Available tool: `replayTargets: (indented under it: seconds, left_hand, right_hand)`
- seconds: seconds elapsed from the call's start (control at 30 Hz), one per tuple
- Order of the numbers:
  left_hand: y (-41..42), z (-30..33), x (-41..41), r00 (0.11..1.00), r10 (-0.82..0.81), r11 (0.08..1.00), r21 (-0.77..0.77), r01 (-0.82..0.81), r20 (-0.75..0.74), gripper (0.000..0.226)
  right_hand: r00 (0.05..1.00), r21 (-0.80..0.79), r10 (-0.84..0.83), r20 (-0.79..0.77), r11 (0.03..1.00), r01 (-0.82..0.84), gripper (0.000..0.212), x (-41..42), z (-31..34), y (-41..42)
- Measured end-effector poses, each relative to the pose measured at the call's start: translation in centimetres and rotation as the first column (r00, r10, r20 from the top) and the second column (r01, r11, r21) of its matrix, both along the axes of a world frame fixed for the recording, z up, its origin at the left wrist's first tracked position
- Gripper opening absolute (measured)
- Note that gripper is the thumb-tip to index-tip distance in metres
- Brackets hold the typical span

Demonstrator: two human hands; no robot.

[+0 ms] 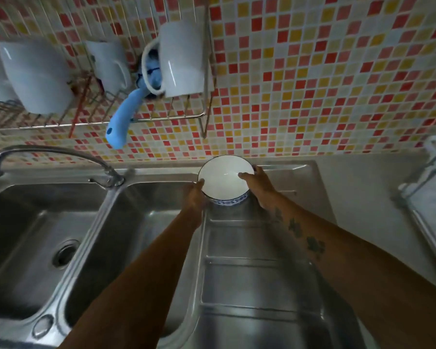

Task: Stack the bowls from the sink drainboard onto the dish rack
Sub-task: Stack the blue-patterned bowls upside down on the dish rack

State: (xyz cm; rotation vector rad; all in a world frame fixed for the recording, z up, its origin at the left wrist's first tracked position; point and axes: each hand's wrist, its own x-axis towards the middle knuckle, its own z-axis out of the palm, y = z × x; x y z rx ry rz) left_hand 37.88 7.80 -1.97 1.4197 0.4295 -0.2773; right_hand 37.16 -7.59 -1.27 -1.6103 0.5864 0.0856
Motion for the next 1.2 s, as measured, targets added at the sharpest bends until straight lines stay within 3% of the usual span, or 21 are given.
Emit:
replayTargets:
  seconds: [0.13, 0.33, 0.53, 0.6, 0.7, 0.77, 0.83, 0.9, 1.0, 1.1, 1.13, 1.2]
  left_hand:
    - [-0.9, -1.5, 0.7, 0.996, -0.031, 0.999, -0.035, 0.034, 0.084, 0.044]
    - [-1.1, -2.8, 0.8, 0.976, -0.109, 0.993, -0.031, 0.117, 0.188, 0.061]
    - [-1.9, 0.0, -2.4, 0.951, -0.167, 0.962, -0.168, 0.214, 0.259, 0.089]
    - [-2.5, 2.1, -3.8, 0.968, -0.154, 0.931, -0.299, 0.210, 0.198, 0.081]
    - [-3.5, 5.4, -5.2, 0.964, -0.201, 0.836, -0.483, 0.261, 0.174, 0.028]
    - [-3.9, 8.2, -6.2, 0.950, -0.253, 0.744, -0.591, 0.312, 0.184, 0.016]
    - [-4.8, 11.5, -7.9, 0.923, -0.336, 0.574, -0.735, 0.360, 0.189, 0.061]
    - [-5.8, 15.1, -10.0, 0.880, -0.440, 0.464, -0.793, 0.395, 0.181, 0.086]
    - [-7.9, 19.8, -13.1, 0.748, -0.604, 0.273, -0.809, 0.520, 0.277, 0.090]
    - [-10.8, 23.3, -16.6, 0.610, -0.674, 0.172, -0.715, 0.678, 0.416, 0.059]
    - [-11.7, 24.0, -17.9, 0.579, -0.667, 0.146, -0.680, 0.719, 0.469, 0.061]
    - [-12.8, 25.4, -20.9, 0.535, -0.687, 0.177, -0.602, 0.779, 0.491, 0.074]
  right_hand:
    - [1.000, -0.089, 0.005, 0.027, 0.996, -0.003, 0.052, -0.1, -1.4, 0.0]
    - [0.998, -0.078, -0.056, 0.036, 0.995, 0.059, 0.055, -0.5, -1.1, 0.8]
    - [0.977, -0.101, -0.163, 0.138, 0.979, 0.178, 0.050, -4.0, 1.5, 0.0]
    - [0.958, -0.147, -0.177, 0.228, 0.966, 0.213, 0.052, -5.7, 3.8, -0.6]
    - [0.908, -0.248, -0.124, 0.401, 0.939, 0.237, 0.053, -8.5, 8.0, -2.2]
    - [0.867, -0.254, -0.124, 0.482, 0.927, 0.274, 0.052, -10.9, 11.4, -3.7]
    - [0.826, -0.256, -0.129, 0.549, 0.915, 0.313, 0.051, -13.6, 15.0, -5.4]
    - [0.775, -0.261, -0.103, 0.623, 0.907, 0.330, 0.051, -16.5, 18.4, -7.1]
    - [0.716, -0.285, -0.036, 0.697, 0.903, 0.322, 0.051, -21.4, 23.0, -9.1]
    - [0.679, -0.339, 0.076, 0.730, 0.903, 0.263, 0.049, -26.4, 27.1, -11.1]
    - [0.664, -0.362, 0.122, 0.738, 0.902, 0.236, 0.049, -28.0, 28.2, -11.8]
    - [0.639, -0.399, 0.186, 0.746, 0.894, 0.206, 0.049, -31.1, 30.1, -13.3]
